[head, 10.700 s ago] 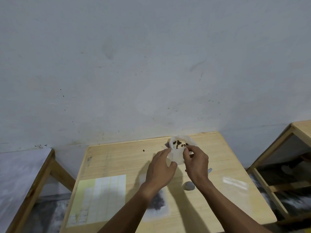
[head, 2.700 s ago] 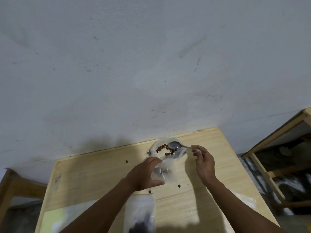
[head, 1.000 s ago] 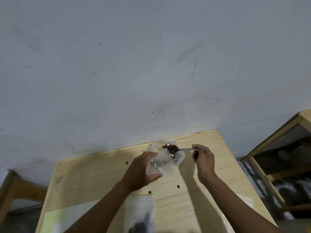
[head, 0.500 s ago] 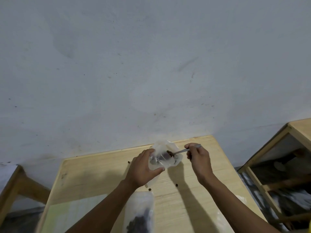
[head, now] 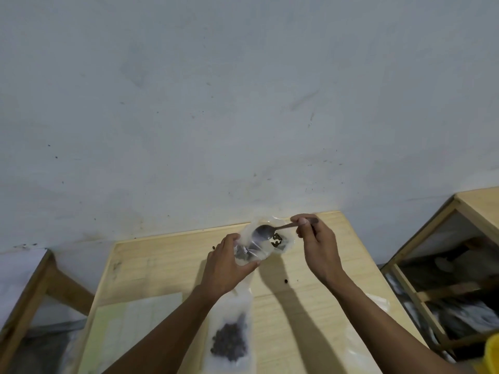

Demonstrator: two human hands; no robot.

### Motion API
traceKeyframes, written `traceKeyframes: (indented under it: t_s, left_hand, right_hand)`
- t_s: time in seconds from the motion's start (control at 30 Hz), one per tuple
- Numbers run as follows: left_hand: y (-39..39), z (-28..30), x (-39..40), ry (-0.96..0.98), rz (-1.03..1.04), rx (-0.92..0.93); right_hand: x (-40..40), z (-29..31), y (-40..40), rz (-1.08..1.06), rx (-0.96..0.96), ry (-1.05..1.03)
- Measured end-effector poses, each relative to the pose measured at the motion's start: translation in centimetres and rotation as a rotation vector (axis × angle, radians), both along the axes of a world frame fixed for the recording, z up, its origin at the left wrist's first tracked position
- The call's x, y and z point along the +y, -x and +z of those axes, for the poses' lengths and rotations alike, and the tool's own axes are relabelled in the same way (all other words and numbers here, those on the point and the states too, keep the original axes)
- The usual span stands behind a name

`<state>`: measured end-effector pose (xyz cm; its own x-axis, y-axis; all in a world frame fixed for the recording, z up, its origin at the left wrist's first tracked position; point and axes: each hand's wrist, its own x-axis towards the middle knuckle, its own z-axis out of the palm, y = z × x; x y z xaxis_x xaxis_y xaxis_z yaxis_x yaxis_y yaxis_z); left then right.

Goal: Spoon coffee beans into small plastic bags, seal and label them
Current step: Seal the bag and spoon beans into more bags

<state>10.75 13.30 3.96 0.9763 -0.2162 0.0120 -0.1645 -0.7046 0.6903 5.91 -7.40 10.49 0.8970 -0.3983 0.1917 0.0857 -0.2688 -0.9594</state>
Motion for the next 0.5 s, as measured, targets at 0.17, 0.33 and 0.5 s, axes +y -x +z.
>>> traceKeyframes:
  t_s: [0.17,0.33,0.5]
  left_hand:
    - [1.0,-0.1,1.2,0.046,0.065,0.062]
    - [2.4,-0.8,2.7,0.117,0.139,0.084]
    - [3.9,-1.5,4.5,0.169,0.167,0.07]
  right_hand:
    - [-2.0,-1.3,0.3,-0.209,0.072,-0.389]
    - [-3.9,-7.0,2.8,-0.393,0.309,-0.561]
    - [-4.0,-11.9,6.0,-0.424,0.53,-0.522]
